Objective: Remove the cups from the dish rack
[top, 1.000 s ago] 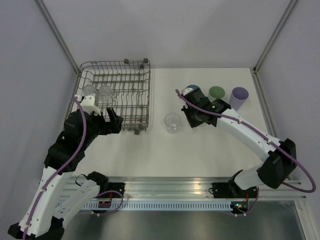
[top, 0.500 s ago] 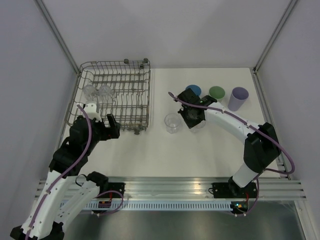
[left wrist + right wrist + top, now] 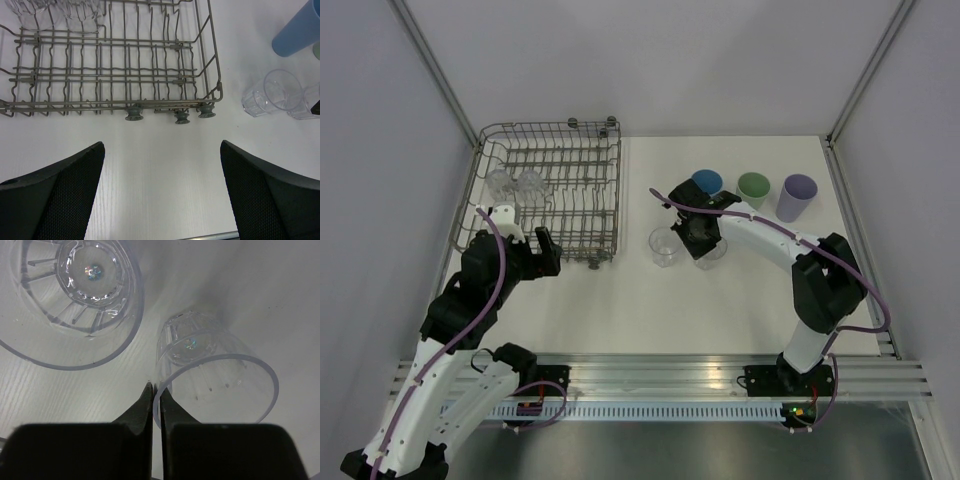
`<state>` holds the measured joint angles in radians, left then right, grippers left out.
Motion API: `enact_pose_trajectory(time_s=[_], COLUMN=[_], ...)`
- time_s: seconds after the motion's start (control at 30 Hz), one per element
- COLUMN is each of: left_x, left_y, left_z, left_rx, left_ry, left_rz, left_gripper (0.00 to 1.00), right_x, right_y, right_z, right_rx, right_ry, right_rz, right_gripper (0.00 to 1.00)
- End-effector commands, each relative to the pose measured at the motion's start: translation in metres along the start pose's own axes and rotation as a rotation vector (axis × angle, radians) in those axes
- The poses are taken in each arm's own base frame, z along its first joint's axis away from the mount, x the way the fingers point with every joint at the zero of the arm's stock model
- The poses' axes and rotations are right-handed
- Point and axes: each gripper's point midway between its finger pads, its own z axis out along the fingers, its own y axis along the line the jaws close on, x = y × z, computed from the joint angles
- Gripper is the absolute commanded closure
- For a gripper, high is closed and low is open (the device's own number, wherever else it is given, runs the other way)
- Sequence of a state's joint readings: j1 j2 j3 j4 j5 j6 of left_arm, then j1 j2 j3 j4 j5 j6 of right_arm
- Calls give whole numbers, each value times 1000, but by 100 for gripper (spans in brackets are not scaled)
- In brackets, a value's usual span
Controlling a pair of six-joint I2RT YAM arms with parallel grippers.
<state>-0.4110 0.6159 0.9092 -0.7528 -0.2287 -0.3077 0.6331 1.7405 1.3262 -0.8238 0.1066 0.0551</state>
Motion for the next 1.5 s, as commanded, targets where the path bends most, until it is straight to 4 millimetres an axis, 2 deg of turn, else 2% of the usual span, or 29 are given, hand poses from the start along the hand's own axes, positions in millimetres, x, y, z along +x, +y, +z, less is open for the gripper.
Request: enact_pose_trajectory(time_s=[0.0,0.5,0.57,0.87,1.07,1.23,1.3,1.33,1.37,1.4,1.47], left_x=[-8,-7,-7,-8,-10,-17,-31,-31,-40,-44,-54], left_y=[-2,-4,-4,-4,-2,8,9,14,14,14,18], left_z=[2,0,0,0,3,13,12,17,15,18,22], left_rx=[8,21,21,24,-1,-114,-151,-195,-207,-227,-281], left_ry=[-36,-40,-40,-41,-31,5,-13,4,-13,-18,-28], left_rz=[-2,-3,-3,0,-11,-65,-105,-109,-125,-157,-183], left_gripper=[0,0,0,0,0,0,0,0,0,0,0], right_x=[-19,-23,-25,-26,-33,-42,-45,-47,-49,-51,-56], right_y=[-4,-7,-6,-2,-7,-12,-13,-15,-17,-17,-19], right_z=[-6,-1,-1,-15,-42,-85,-107,-114,-122,-137,-148], right_rx=[14,12,8,-25,-14,-8,-13,-10,-8,-10,-12], right_ry=[-55,-60,-68,-89,-145,-249,-302,-325,-354,-401,-471], right_rz=[-6,1,0,2,24,57,65,75,81,86,108], right_gripper=[94,91,84,68,68,56,56,48,30,2,2])
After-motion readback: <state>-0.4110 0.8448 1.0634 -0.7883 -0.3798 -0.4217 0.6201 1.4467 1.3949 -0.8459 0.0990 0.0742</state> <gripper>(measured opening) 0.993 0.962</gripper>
